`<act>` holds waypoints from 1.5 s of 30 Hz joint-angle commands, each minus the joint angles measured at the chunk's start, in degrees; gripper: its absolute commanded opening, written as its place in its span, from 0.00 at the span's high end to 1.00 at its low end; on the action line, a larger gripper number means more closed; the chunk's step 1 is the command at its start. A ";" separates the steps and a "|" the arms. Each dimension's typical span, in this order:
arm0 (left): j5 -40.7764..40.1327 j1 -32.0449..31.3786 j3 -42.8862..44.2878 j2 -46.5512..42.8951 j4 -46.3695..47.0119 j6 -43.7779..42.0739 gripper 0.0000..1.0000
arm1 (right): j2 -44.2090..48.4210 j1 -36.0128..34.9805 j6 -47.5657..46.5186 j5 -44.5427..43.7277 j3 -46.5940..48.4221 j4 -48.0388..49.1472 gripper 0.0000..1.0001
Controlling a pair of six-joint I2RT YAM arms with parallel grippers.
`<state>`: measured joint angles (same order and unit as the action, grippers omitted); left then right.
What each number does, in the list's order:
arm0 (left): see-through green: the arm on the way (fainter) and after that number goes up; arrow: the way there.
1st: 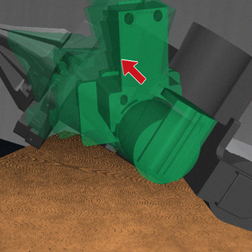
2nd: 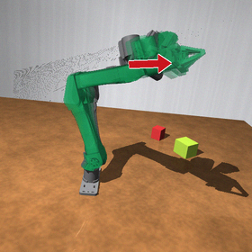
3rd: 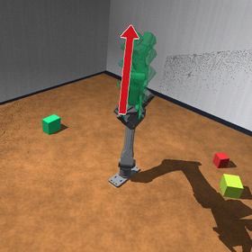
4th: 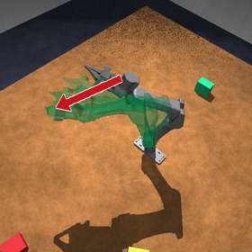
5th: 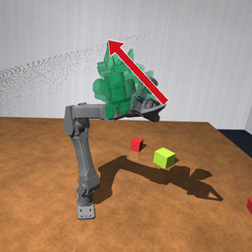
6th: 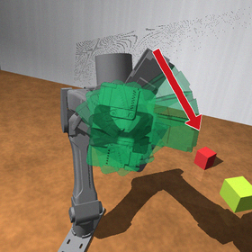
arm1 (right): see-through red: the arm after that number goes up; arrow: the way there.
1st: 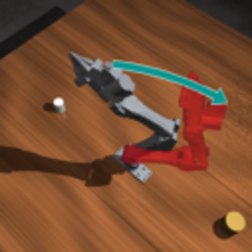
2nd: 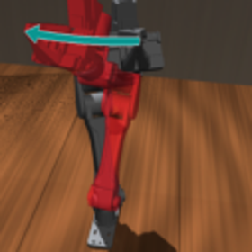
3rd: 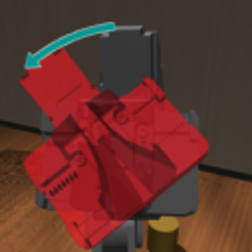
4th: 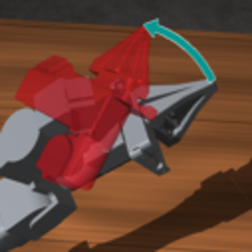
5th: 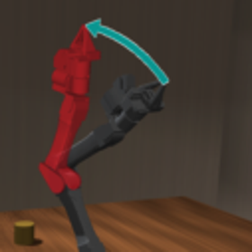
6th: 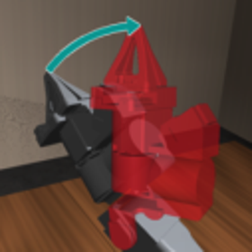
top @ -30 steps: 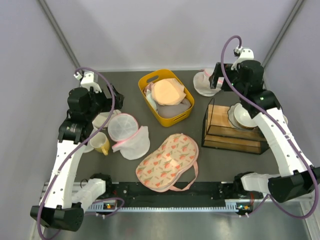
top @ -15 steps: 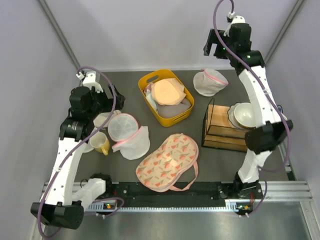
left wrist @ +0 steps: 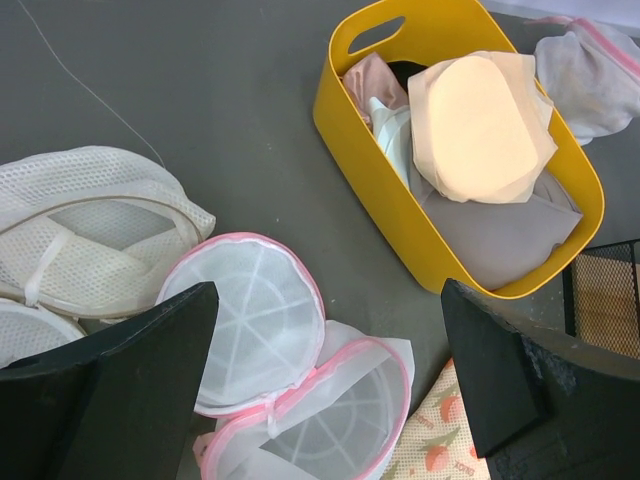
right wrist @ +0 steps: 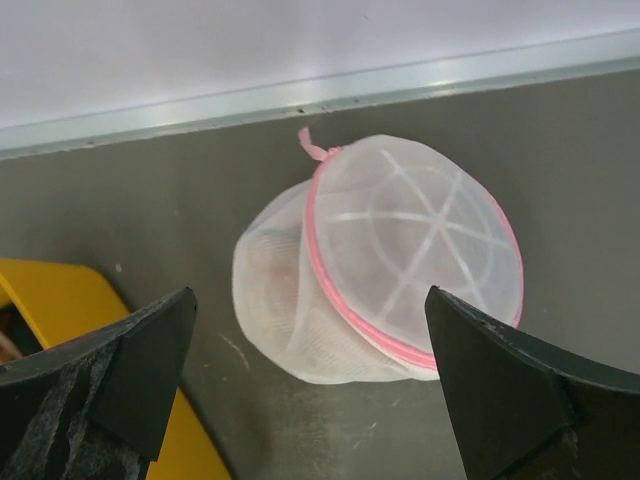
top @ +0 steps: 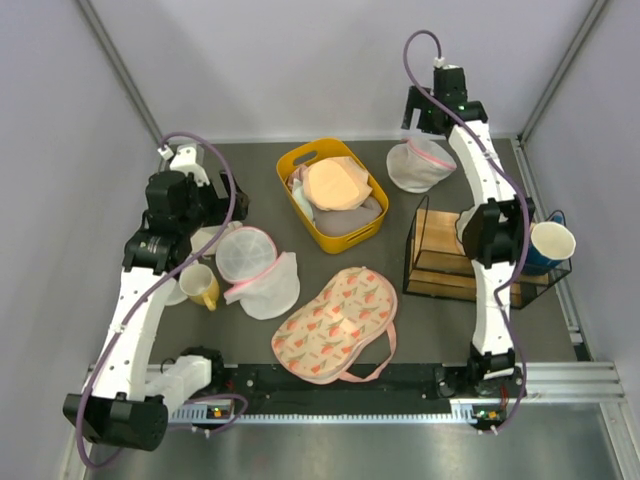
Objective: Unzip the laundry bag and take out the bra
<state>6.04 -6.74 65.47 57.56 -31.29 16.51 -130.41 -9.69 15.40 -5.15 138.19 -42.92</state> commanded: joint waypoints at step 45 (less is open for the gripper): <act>1.52 0.06 1.32 3.09 2.55 1.24 0.01 | 0.24 -0.68 8.07 -12.52 -9.61 -4.90 0.27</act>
<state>6.70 -6.74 65.47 61.14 -31.05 18.04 -129.84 -10.00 22.02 -14.76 125.69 -48.03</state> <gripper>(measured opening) 0.990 0.801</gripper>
